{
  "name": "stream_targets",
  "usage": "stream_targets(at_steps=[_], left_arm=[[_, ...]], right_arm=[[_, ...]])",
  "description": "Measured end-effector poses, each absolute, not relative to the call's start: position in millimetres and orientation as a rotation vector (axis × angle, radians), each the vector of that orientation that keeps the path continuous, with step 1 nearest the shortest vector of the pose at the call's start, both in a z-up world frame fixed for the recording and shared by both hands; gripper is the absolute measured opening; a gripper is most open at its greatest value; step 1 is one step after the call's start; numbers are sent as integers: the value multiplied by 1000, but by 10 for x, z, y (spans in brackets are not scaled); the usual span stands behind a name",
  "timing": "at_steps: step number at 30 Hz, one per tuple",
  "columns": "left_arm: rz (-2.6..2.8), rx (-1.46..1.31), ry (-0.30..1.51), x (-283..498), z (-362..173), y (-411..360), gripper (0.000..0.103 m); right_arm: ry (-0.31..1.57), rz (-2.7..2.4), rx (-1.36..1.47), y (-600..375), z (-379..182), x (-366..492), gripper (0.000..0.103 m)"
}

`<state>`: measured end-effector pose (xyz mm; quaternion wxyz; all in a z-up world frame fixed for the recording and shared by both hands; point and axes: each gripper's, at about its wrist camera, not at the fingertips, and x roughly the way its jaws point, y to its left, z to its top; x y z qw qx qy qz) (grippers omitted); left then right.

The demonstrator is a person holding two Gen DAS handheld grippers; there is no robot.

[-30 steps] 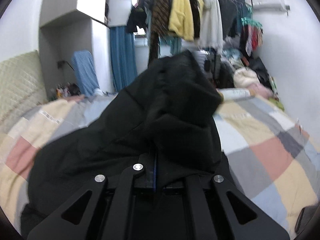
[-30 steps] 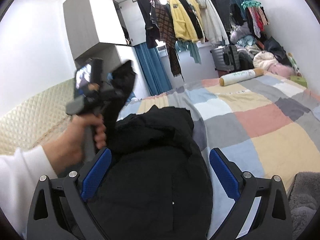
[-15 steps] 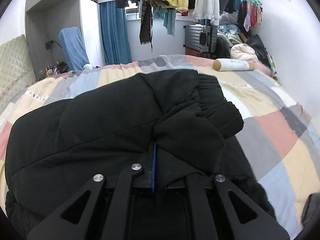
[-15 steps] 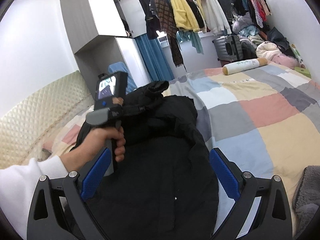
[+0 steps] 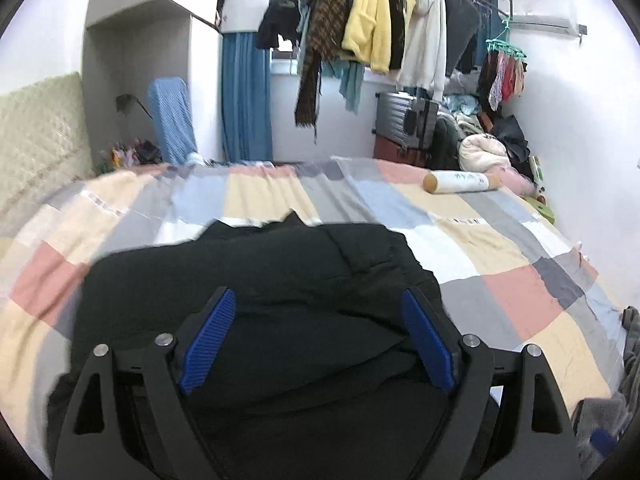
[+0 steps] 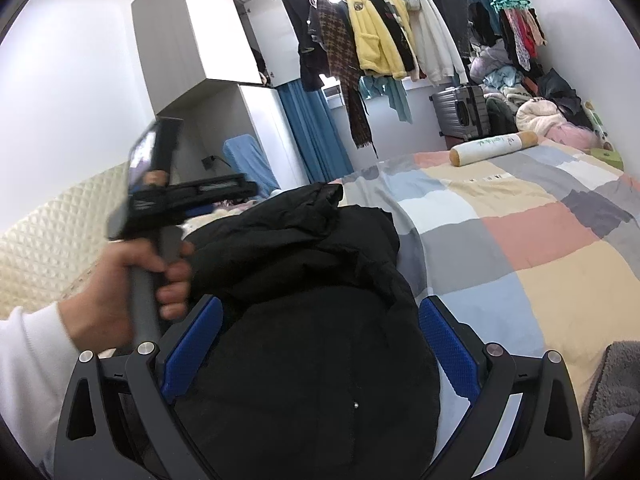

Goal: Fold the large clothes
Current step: 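Lay the sleeve on the jacket and open the left gripper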

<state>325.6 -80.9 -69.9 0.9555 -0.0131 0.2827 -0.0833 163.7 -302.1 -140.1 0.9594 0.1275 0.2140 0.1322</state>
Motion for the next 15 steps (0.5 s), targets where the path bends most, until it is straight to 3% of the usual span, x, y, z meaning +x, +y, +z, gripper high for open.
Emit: stream_targets(at_steps=[7,15], left_arm=[[-183,-64,545,2600,-498,-269,85],[-139,-83,518,1957,-672,262,85]], right_arm=[[393,293,239,-2909,-1310,1578,99],[405,296,220,-2837,-1290,1570,99]])
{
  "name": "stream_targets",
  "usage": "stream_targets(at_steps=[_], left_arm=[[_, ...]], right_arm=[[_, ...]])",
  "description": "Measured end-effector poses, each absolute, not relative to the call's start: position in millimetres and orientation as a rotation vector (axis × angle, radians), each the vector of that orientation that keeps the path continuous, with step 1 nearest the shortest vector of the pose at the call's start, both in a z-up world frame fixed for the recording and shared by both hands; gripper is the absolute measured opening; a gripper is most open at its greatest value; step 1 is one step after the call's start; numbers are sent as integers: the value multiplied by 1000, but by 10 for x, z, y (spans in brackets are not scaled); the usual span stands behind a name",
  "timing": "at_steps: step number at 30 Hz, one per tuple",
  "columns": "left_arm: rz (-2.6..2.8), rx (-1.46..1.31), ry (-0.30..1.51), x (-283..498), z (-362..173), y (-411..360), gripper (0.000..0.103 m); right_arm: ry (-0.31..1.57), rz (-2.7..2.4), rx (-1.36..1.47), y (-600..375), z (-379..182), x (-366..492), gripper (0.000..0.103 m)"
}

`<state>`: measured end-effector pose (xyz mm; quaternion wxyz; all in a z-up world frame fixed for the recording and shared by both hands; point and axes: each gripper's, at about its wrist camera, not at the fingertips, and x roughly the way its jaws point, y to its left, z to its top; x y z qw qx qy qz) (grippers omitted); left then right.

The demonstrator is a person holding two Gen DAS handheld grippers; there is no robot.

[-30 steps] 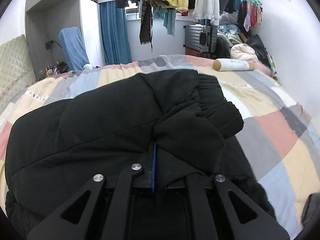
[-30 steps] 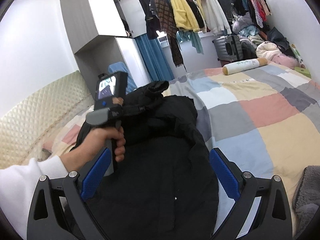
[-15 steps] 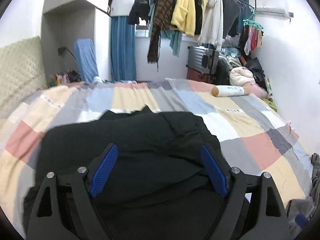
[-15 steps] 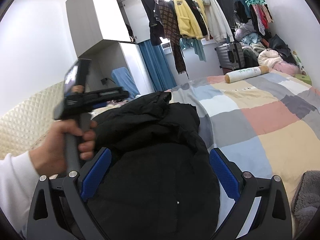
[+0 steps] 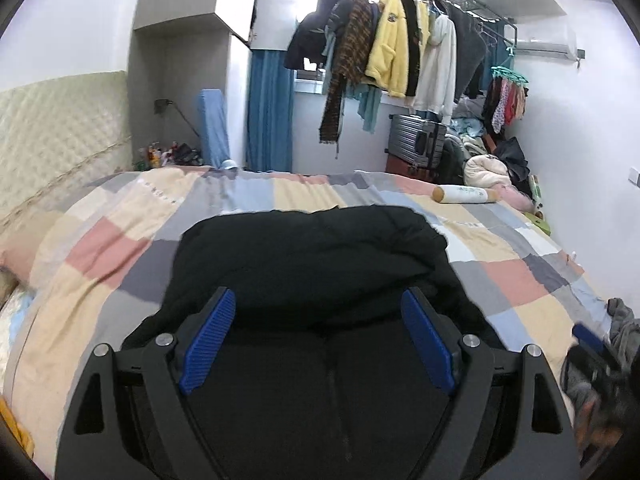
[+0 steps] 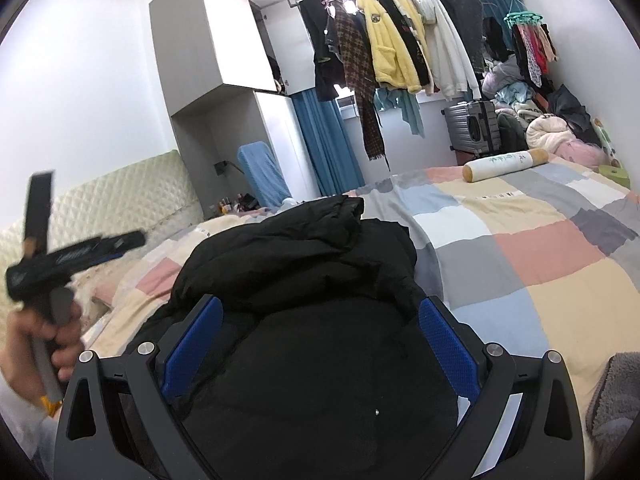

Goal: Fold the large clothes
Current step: 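Lay the sleeve on the jacket and open the left gripper, then grasp the jacket collar edge with the right gripper and lift it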

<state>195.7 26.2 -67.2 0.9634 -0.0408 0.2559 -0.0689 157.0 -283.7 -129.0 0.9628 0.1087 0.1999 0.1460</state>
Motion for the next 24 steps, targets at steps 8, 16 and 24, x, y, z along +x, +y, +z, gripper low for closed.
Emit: stream_targets(at_steps=[8,16,24], left_arm=[[-132,-247,544,1724,-941,704,85],[-107,-241,523,1697,-1117,890,85],[-97,-204,553,1831,-1350,990,85]], right_arm=[[422,303,198,-2662,-1327,1633,99],[457,280,178,-2455,-1351,1843,99],[515,299,63,-2063,-1445,2428,99]])
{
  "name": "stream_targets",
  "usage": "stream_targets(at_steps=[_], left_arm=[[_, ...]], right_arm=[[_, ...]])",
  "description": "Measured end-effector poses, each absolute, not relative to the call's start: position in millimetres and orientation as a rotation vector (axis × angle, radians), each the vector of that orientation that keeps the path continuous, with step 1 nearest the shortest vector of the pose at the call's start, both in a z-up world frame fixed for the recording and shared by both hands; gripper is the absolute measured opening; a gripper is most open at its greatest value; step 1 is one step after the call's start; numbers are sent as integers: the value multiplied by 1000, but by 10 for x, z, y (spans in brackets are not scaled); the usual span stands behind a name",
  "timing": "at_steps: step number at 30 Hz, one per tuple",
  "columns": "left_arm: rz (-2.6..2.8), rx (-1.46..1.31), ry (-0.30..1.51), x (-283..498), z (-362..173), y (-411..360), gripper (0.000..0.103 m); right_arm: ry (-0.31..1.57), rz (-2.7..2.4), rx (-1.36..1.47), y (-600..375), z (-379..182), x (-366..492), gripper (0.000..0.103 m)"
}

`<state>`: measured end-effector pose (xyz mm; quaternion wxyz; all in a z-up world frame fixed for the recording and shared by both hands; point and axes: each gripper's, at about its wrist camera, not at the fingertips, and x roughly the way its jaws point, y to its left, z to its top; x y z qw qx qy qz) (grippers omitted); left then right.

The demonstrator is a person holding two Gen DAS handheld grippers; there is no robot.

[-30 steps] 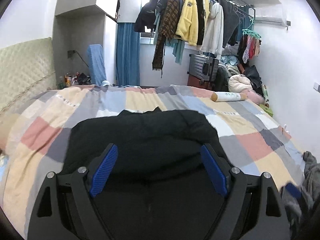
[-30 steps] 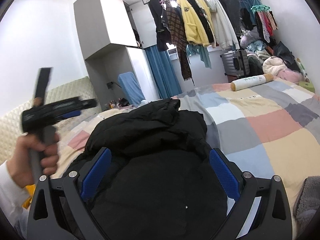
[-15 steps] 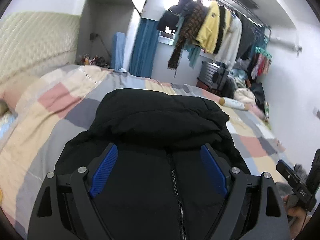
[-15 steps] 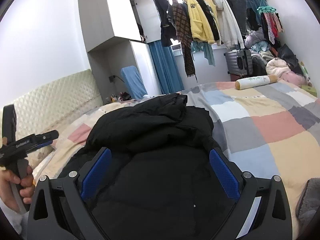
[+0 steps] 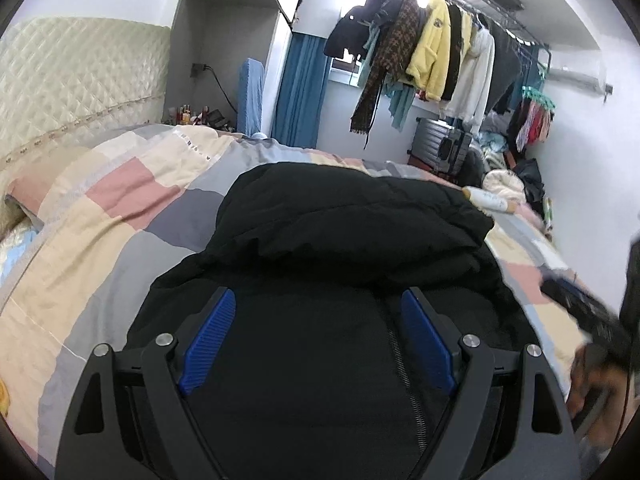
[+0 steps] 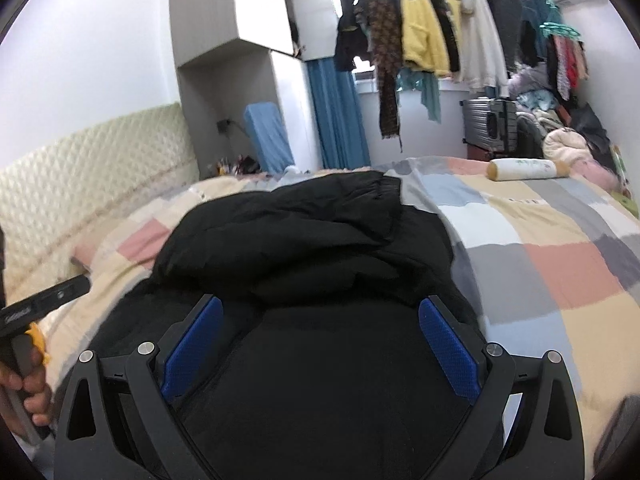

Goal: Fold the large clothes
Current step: 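Grasp the jacket collar edge with the right gripper and lift it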

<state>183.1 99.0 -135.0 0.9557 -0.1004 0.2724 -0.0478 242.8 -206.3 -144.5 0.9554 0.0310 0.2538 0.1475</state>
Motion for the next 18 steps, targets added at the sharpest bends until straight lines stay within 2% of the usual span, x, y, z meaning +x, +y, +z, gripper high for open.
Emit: stream_targets(at_steps=[12,15,17,18], left_arm=[[-110,-243,585,1980,-1695,1068,85],[-128,-268,605,2032,-1762,1092,85],[-136,-283,612,2052,-1785,1108,85],[-139,-287,613,2057,-1794,1116,85]], right_arm=[[647,146,177,-2323,-1576,4119,96],[723,130,175,-2272,-1677,4334,78],[789,131,151,-2189,-1736,4437,45],[792,135,138,-2147,-1724,4429,39]])
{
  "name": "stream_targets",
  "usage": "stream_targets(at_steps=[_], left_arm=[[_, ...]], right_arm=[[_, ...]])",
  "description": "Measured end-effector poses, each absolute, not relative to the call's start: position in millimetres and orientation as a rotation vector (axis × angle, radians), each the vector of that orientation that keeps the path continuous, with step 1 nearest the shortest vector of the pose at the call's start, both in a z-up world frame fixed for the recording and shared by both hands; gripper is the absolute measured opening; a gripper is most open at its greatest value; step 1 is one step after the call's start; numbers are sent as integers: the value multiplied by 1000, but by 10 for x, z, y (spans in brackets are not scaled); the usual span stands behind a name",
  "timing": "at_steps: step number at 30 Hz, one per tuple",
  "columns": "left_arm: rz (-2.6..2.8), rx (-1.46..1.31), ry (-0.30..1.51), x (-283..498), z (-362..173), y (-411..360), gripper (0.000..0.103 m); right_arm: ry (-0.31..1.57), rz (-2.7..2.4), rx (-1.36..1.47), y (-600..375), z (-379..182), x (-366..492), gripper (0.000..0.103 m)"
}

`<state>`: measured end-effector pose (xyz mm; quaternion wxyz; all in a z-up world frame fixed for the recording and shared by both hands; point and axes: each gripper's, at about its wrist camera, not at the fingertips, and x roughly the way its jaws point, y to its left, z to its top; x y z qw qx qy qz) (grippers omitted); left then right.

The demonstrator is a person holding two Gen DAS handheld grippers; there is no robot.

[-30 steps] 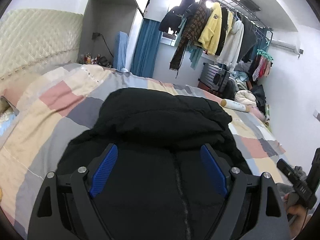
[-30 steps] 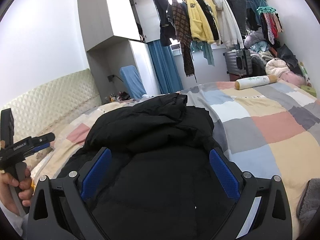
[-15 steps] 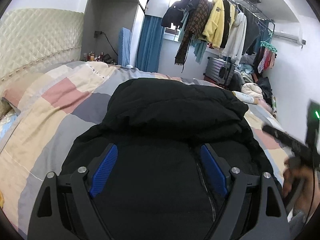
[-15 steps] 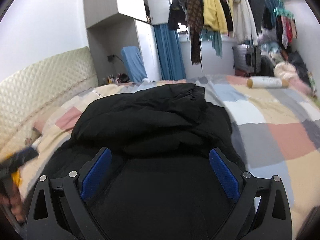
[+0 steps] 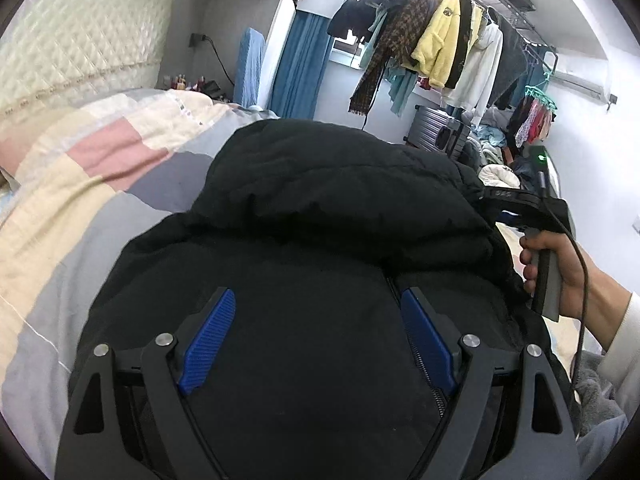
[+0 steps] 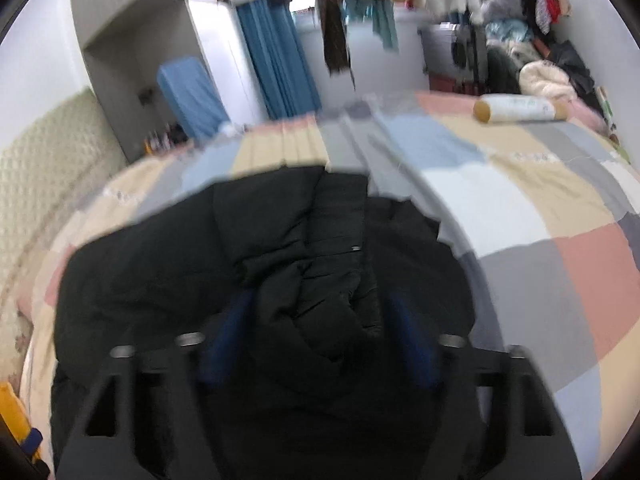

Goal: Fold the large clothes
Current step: 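Grasp the jacket collar edge with the right gripper and lift it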

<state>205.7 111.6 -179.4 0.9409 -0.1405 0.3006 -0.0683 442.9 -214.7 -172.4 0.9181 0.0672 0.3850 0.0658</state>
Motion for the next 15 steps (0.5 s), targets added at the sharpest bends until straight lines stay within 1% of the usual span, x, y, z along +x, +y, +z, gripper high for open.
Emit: stream_targets(at_steps=[1,2,4,7,10,13,15], left_arm=[[-137,-287,613,2063,-1795,1116,85],[-138,-288,611,2064,-1790,1113,85],[-135,-289,609,2060,-1783,1121,85],[-131,-281,593,1996,-1739,1101,85],[-133,-268,571,1950,-1671,1084,85],[-130,-253,562,1921,-1632,1078,85],[-134,-250,561,1898,-1620,1077,85]], right_arm=[[774,134,108,-2084,-1672,4392,27],[736,139,75,-2015,-1587,4321,19],[644,182,42,-1929,-1371,4155,15],[543,212,54,-1904,-1033,3936,13],[495,203,45,-1944,-878,3783,13],[485,184,23,-1976,-926,3711,13],[511,160,20,-2029,-1094,3704,13]])
